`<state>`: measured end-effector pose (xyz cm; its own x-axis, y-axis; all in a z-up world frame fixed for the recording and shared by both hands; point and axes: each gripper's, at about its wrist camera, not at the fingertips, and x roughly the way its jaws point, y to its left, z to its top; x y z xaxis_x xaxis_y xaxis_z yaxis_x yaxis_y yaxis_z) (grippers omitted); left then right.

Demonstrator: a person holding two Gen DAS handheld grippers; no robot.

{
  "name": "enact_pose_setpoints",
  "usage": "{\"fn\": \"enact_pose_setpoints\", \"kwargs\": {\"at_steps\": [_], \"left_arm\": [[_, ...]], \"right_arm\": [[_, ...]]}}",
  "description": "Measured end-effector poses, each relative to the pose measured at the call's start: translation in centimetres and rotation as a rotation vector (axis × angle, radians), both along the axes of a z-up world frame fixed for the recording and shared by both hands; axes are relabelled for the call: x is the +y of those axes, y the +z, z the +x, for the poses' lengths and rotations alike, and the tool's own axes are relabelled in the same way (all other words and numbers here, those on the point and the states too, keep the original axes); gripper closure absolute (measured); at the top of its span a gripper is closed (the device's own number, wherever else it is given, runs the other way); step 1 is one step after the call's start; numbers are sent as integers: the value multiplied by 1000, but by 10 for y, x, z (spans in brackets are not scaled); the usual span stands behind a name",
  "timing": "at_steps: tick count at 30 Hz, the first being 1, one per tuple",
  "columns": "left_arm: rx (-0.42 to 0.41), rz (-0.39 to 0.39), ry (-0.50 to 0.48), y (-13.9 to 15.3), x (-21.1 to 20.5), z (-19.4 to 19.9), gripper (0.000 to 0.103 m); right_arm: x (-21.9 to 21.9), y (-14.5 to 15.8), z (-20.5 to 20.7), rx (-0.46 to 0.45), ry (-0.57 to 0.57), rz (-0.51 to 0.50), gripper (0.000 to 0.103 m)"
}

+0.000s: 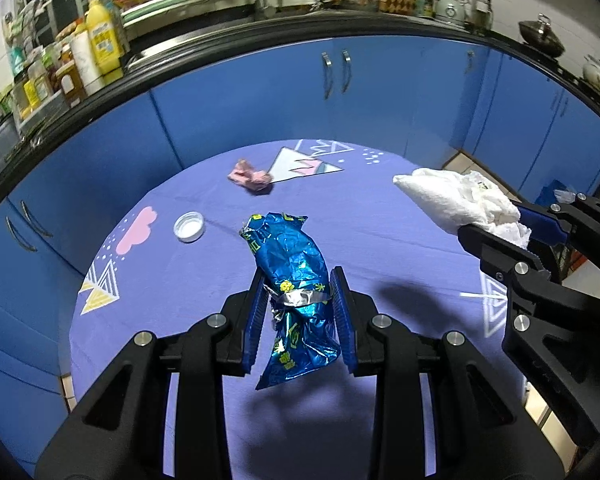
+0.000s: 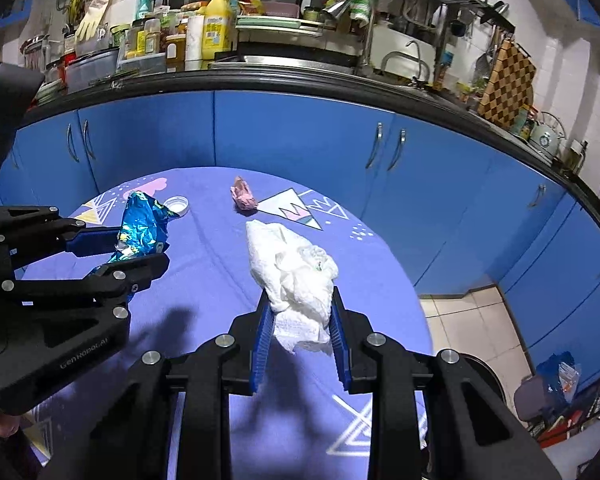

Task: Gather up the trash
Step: 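Lift the foil wrapper and white tissue up from the table with both tools, then carry the foil wrapper and tissue over the black bin with both tools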

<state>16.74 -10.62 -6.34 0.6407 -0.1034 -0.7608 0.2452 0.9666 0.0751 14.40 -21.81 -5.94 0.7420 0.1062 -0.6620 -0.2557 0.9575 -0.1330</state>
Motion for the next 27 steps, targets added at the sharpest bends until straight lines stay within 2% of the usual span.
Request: {"fn": "enact_pose_setpoints", "kwargs": {"at_steps": [17, 27], "left_arm": [[-11, 16, -135, 17, -73, -31, 70], [-47, 31, -210, 34, -115, -45, 70]], "right_arm": [[-71, 17, -43, -32, -129, 19, 76], [-107, 33, -68, -74, -204, 24, 76]]}}
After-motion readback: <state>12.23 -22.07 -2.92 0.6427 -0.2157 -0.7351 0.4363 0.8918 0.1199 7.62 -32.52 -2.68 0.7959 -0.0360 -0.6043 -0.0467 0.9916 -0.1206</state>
